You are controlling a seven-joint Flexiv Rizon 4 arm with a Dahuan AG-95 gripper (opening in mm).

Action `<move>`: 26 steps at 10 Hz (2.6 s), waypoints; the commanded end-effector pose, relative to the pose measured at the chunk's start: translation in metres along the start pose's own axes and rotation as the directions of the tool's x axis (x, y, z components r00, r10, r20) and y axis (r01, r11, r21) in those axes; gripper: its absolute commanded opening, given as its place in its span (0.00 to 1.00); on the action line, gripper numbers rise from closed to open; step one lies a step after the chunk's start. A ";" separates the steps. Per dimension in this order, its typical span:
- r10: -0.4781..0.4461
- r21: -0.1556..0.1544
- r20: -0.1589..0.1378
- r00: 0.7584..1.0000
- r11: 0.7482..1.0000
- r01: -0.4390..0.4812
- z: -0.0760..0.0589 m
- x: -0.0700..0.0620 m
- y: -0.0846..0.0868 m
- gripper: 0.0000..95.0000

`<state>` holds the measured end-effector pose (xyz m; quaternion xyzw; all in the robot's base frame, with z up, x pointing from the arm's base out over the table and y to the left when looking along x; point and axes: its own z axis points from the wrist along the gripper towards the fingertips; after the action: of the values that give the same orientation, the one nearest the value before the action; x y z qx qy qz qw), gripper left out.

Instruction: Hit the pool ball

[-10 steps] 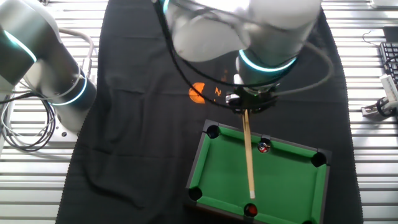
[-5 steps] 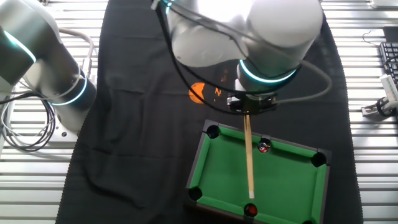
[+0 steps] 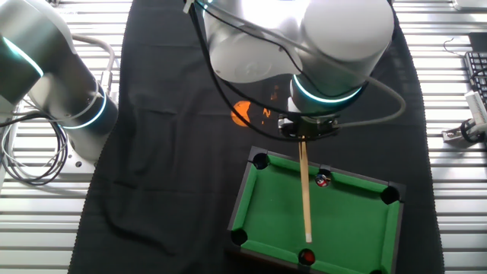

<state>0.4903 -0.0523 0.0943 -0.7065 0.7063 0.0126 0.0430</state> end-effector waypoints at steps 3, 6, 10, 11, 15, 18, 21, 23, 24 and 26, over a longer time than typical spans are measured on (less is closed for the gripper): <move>0.002 0.005 0.007 1.000 1.000 -0.002 -0.001 0.000 0.001 0.00; 0.003 0.009 0.013 1.000 1.000 -0.003 -0.001 0.000 0.001 0.00; 0.008 0.013 0.014 1.000 1.000 -0.009 -0.001 0.000 0.001 0.00; 0.011 0.010 0.010 1.000 1.000 -0.011 0.001 0.001 0.000 0.00; 0.009 0.012 0.012 1.000 1.000 -0.009 0.006 0.003 0.000 0.00; 0.011 0.014 0.014 1.000 1.000 -0.012 0.007 0.003 0.000 0.00; 0.011 0.017 0.020 1.000 1.000 -0.012 0.007 0.003 0.000 0.00; 0.008 0.020 0.023 1.000 1.000 -0.008 0.007 0.003 0.000 0.20; 0.006 0.022 0.024 1.000 1.000 -0.007 0.007 0.003 0.000 0.20; 0.004 0.025 0.026 1.000 1.000 -0.005 0.008 0.003 0.000 0.20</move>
<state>0.4905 -0.0550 0.0864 -0.7040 0.7075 0.0129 0.0612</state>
